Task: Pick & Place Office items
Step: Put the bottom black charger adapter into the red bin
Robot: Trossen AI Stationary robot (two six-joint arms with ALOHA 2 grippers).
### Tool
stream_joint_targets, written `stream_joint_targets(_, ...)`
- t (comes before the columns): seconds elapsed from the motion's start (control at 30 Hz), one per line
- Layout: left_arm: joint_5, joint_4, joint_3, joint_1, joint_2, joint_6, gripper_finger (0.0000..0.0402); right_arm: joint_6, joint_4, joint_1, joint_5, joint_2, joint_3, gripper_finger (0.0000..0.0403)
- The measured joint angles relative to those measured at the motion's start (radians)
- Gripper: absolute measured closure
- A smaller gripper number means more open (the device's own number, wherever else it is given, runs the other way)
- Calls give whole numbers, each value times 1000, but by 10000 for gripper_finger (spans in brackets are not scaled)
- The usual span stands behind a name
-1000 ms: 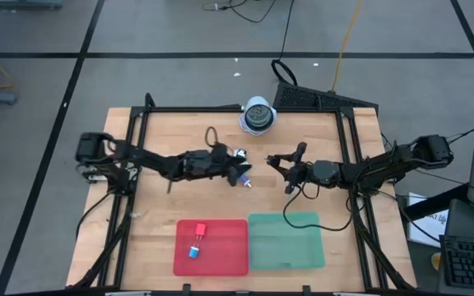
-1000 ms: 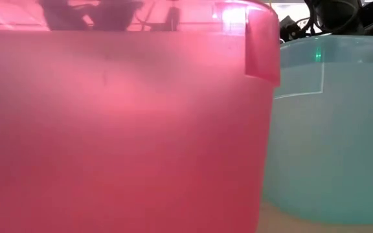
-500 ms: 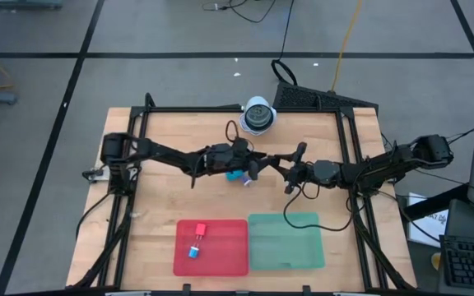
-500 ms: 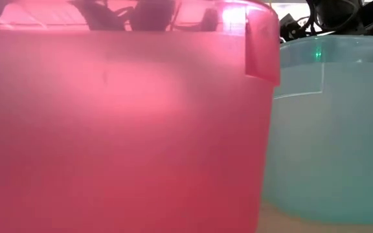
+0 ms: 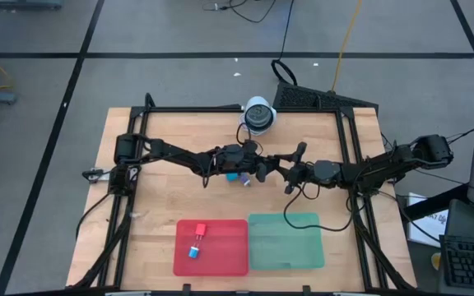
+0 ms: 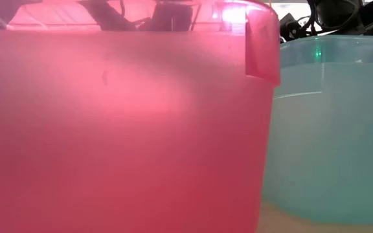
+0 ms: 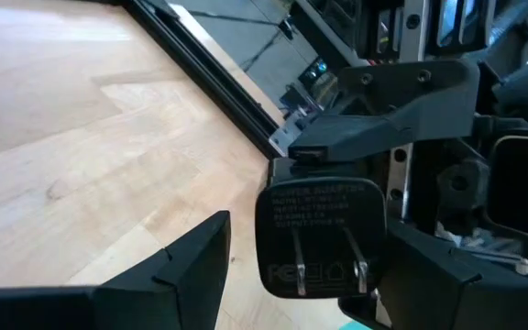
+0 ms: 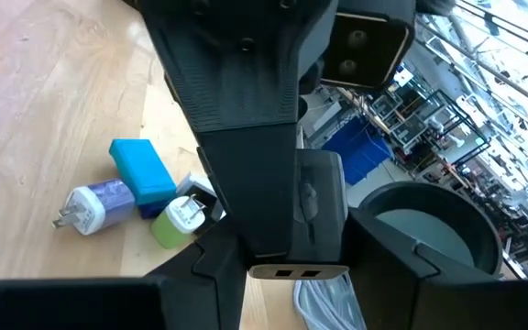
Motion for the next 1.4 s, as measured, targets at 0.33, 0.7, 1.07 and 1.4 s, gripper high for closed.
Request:
stream_joint_targets(0.33, 139, -1, 0, 47, -2, -67, 160, -8, -29, 0, 0, 0, 0, 260)
stream_joint_targets(0.7, 174, 2, 0, 52, -2, -75, 173, -8, -29, 0, -1, 0, 0, 260)
stream_joint_targets(1.07, 173, -3, 0, 52, -2, -56, 258, 20, -44, 0, -25, 0, 0, 254)
stream_joint_targets(1.4, 219, -63, 0, 64, -52, 241, 258, 262, -48, 0, -42, -46, 2, 218)
